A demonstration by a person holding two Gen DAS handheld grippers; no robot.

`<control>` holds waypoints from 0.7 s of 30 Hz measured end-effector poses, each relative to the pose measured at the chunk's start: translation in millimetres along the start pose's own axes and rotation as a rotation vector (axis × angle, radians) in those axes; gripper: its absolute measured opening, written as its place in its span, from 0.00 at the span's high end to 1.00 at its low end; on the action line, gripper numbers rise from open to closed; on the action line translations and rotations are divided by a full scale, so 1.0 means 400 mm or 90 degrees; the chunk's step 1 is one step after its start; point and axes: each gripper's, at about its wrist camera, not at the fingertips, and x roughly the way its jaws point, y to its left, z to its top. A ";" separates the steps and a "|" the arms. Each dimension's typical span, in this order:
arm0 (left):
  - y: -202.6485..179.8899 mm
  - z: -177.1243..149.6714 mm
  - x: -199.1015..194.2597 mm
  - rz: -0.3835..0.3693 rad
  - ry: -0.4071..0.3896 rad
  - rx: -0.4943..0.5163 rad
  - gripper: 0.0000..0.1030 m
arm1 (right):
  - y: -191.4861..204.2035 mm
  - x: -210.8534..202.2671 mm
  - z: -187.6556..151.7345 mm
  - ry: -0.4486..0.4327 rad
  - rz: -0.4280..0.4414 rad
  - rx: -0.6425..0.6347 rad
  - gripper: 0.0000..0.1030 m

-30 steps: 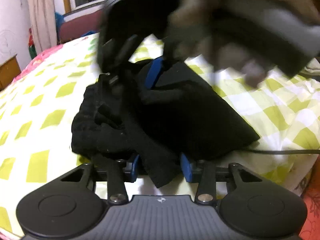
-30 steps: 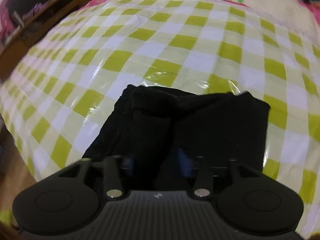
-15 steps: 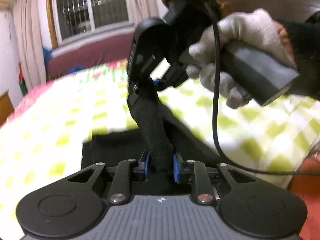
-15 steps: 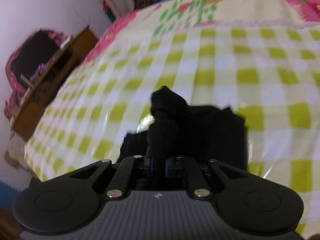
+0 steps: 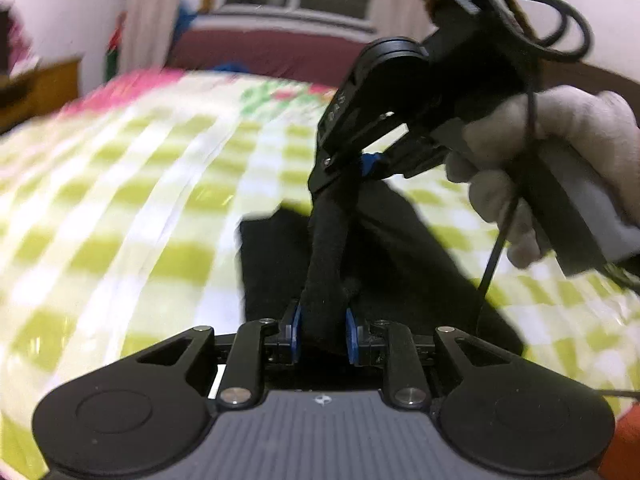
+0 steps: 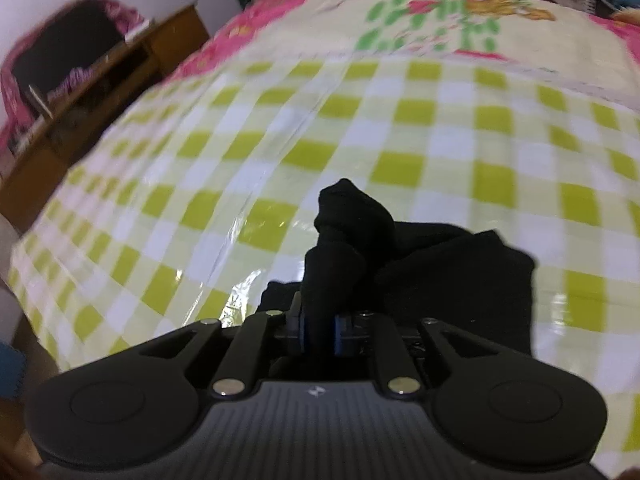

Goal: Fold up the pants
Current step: 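Open both grippers and release the folded black pants onto the sheet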

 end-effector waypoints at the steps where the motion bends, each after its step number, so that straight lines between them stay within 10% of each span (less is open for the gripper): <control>1: 0.029 -0.006 0.011 -0.003 0.002 -0.022 0.64 | 0.014 0.031 0.001 0.007 -0.002 -0.001 0.82; 8: 0.126 -0.043 0.050 -0.051 -0.010 -0.139 0.60 | 0.044 0.178 0.037 0.007 -0.010 -0.001 0.41; 21: 0.116 -0.119 -0.035 0.025 0.060 -0.124 0.59 | 0.011 0.075 0.169 -0.133 0.092 -0.052 0.44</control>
